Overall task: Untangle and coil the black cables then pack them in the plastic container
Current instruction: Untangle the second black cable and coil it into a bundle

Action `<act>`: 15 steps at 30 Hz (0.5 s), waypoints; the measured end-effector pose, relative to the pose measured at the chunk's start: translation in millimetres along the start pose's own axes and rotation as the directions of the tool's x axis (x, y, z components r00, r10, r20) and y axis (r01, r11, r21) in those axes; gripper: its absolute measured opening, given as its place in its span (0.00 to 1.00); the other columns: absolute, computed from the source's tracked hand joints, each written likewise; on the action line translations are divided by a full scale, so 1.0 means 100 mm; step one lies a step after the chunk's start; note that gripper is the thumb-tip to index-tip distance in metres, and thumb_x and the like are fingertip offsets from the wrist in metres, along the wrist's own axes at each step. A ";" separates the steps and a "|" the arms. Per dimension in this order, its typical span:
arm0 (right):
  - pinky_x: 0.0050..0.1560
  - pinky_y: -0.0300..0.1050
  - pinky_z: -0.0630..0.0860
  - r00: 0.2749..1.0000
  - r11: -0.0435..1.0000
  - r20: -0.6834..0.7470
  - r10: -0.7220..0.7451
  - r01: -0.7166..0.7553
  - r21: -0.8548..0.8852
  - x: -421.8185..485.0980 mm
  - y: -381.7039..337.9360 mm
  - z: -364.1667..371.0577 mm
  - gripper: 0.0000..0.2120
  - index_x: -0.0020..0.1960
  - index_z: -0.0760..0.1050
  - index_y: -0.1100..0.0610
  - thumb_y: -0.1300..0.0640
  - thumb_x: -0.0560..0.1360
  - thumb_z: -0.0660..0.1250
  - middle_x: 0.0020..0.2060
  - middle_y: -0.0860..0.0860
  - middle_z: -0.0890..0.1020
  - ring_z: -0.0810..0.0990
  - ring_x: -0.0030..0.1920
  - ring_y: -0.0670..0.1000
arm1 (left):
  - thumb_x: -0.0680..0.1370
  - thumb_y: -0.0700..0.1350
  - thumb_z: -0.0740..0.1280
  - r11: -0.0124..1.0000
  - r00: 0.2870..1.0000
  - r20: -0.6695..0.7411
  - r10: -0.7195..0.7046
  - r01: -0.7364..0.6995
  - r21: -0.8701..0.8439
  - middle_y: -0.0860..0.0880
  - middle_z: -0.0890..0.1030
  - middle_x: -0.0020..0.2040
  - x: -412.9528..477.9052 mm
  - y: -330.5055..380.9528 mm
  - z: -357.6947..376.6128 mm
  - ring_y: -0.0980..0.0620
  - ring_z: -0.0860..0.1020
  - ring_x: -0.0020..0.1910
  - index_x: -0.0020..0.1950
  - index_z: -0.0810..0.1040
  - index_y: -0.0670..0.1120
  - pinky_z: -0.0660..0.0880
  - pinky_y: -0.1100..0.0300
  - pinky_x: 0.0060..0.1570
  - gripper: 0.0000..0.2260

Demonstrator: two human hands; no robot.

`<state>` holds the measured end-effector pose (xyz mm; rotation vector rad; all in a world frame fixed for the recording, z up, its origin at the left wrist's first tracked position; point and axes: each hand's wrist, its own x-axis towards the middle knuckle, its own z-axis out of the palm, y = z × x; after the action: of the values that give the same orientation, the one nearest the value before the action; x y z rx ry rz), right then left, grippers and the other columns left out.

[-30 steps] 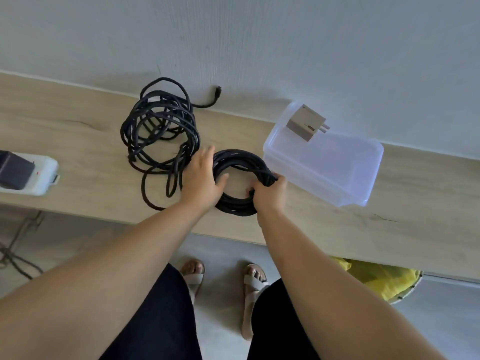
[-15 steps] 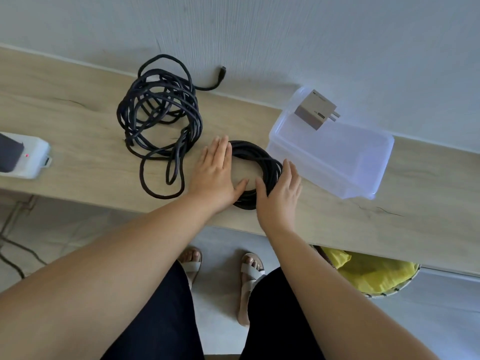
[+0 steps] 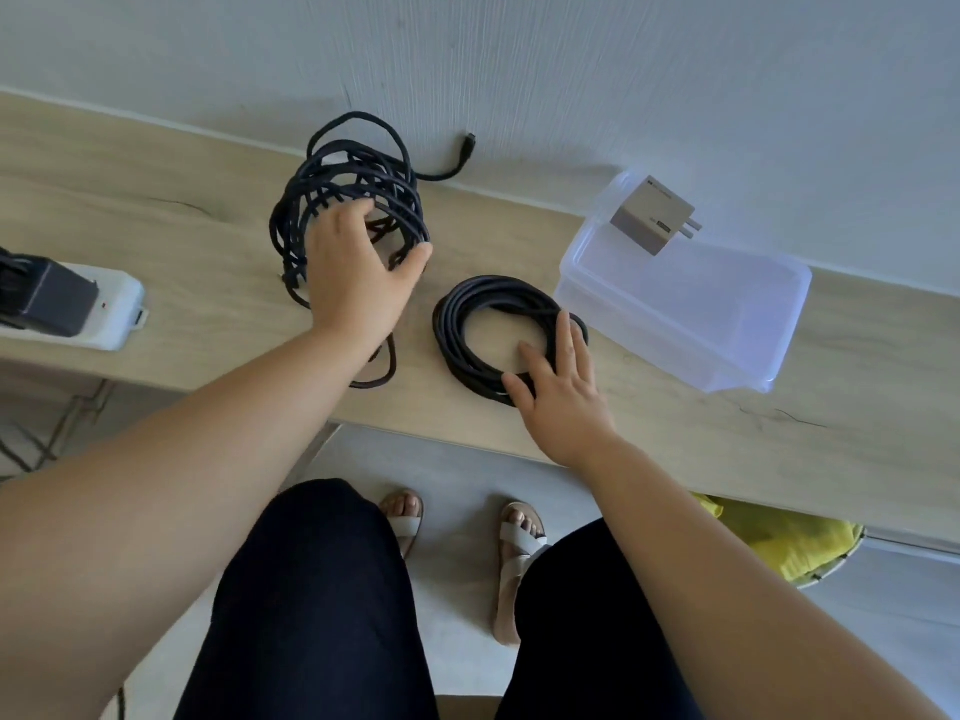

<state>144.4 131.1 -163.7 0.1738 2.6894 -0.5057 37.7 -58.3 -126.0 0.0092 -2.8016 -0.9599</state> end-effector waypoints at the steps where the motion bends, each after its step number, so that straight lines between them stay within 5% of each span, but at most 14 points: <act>1: 0.75 0.54 0.52 1.000 1.000 -0.003 0.005 -0.005 0.004 -0.01 0.01 0.00 0.27 0.76 0.54 0.48 0.40 0.80 0.47 0.75 0.51 0.33 0.32 0.75 0.51 | 0.72 0.59 0.70 0.993 0.987 0.114 -0.113 0.109 0.036 0.43 0.70 0.67 0.06 -0.02 0.04 0.45 0.67 0.67 0.70 0.67 0.41 0.64 0.56 0.65 0.33; 3: 0.75 0.53 0.52 1.000 1.000 -0.003 0.007 -0.007 0.005 0.00 0.00 0.00 0.27 0.76 0.54 0.48 0.40 0.80 0.47 0.75 0.51 0.33 0.32 0.75 0.51 | 0.68 0.63 0.71 0.980 0.950 0.246 -0.194 0.175 0.099 0.43 0.68 0.69 0.11 0.00 0.13 0.45 0.66 0.69 0.72 0.64 0.41 0.66 0.52 0.65 0.40; 7: 0.74 0.53 0.52 1.000 1.000 -0.001 0.014 -0.014 0.013 0.01 0.00 0.01 0.26 0.75 0.56 0.46 0.40 0.80 0.48 0.76 0.50 0.33 0.32 0.75 0.49 | 0.65 0.66 0.73 0.956 0.956 0.212 -0.203 0.147 0.252 0.43 0.70 0.68 0.16 0.06 0.35 0.43 0.70 0.66 0.72 0.59 0.42 0.67 0.50 0.63 0.46; 10: 0.74 0.52 0.50 1.000 1.000 0.002 0.019 -0.019 0.005 0.00 -0.01 0.01 0.25 0.75 0.56 0.46 0.40 0.80 0.48 0.76 0.50 0.33 0.31 0.75 0.49 | 0.65 0.63 0.74 0.953 0.903 0.314 -0.293 0.248 0.177 0.43 0.66 0.72 0.22 0.03 0.40 0.42 0.66 0.70 0.76 0.53 0.43 0.67 0.48 0.66 0.50; 15: 0.74 0.53 0.49 1.000 1.000 0.021 0.020 -0.020 0.012 0.00 -0.01 -0.01 0.26 0.75 0.56 0.46 0.40 0.80 0.48 0.75 0.50 0.33 0.31 0.75 0.50 | 0.75 0.54 0.69 0.968 0.893 0.371 -0.252 0.235 0.092 0.45 0.71 0.70 0.32 -0.12 0.27 0.43 0.70 0.68 0.74 0.62 0.45 0.69 0.51 0.62 0.32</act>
<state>144.3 130.5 -162.8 0.1978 2.6619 -0.5151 1.1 -53.1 -148.9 0.2085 -3.2414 -1.0504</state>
